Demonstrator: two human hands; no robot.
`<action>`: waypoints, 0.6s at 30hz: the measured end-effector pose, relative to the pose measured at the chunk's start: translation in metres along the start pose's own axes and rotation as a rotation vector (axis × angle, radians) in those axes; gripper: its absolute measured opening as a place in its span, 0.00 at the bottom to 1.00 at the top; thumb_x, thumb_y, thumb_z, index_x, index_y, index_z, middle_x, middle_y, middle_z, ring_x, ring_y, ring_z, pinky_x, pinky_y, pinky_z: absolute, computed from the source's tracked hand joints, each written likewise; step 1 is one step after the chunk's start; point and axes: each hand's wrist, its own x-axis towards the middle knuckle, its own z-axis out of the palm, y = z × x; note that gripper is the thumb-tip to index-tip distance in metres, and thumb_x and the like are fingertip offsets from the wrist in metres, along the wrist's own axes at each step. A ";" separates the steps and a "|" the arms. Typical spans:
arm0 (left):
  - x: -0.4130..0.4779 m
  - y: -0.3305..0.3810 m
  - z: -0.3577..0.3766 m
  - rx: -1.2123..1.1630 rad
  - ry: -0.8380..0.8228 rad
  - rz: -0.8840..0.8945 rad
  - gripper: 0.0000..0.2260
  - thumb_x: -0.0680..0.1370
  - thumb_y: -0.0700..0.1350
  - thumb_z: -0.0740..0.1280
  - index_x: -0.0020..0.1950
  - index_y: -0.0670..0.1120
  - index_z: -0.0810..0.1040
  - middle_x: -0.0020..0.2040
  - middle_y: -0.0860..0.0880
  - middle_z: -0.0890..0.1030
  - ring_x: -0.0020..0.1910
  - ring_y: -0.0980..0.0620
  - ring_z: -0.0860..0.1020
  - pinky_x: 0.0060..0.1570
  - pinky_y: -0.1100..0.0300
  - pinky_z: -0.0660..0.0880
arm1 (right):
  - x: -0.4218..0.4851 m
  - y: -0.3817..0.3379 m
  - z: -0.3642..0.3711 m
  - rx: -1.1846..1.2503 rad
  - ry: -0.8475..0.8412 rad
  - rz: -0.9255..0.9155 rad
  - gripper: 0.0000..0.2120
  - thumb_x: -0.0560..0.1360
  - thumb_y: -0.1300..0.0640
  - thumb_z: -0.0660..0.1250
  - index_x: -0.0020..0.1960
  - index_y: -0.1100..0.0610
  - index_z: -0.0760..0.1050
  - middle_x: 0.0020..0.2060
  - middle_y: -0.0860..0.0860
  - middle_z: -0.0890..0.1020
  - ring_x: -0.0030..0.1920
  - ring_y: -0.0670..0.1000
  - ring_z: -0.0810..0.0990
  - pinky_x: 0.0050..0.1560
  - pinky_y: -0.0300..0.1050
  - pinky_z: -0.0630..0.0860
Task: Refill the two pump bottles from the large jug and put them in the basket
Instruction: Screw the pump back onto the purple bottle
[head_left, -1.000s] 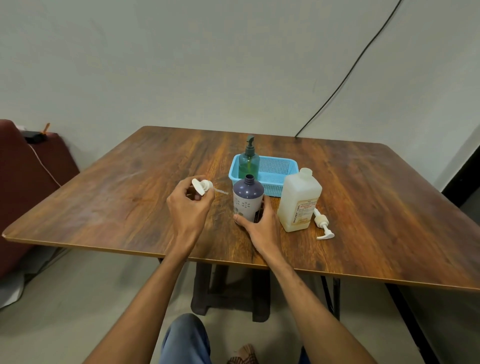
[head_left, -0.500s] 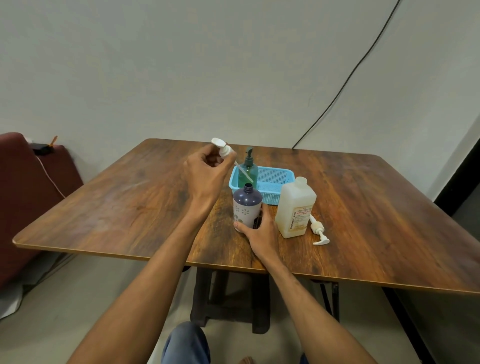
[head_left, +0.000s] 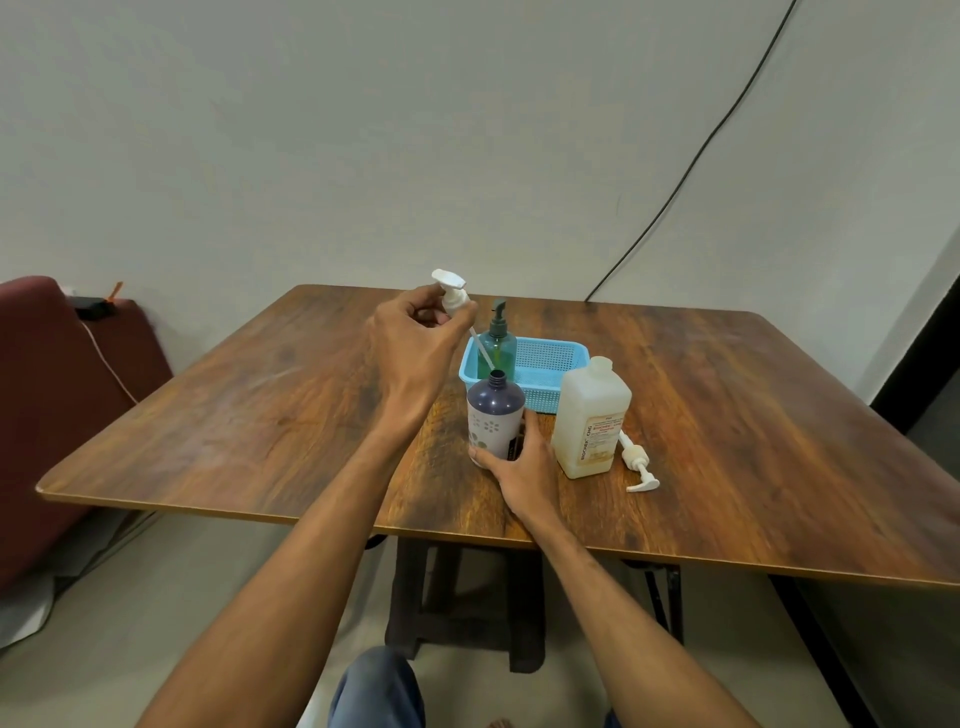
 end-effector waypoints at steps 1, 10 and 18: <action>0.001 0.001 0.000 -0.007 0.000 0.003 0.09 0.73 0.43 0.77 0.51 0.45 0.86 0.40 0.47 0.85 0.36 0.57 0.79 0.39 0.65 0.79 | 0.000 0.000 0.000 0.000 -0.001 -0.001 0.41 0.66 0.41 0.79 0.73 0.39 0.62 0.64 0.35 0.72 0.66 0.41 0.70 0.68 0.47 0.70; -0.005 -0.007 0.012 0.069 -0.053 -0.008 0.05 0.72 0.44 0.76 0.47 0.45 0.87 0.36 0.50 0.84 0.32 0.59 0.76 0.31 0.66 0.72 | -0.001 -0.002 -0.001 0.005 -0.003 -0.002 0.39 0.66 0.43 0.80 0.72 0.40 0.64 0.64 0.35 0.72 0.66 0.41 0.71 0.67 0.45 0.70; -0.010 -0.037 0.032 0.183 -0.199 -0.066 0.07 0.73 0.43 0.77 0.50 0.44 0.87 0.39 0.51 0.85 0.35 0.56 0.81 0.34 0.64 0.79 | -0.003 -0.006 -0.002 0.024 0.010 -0.020 0.39 0.67 0.46 0.81 0.72 0.44 0.65 0.65 0.39 0.75 0.65 0.43 0.73 0.65 0.43 0.72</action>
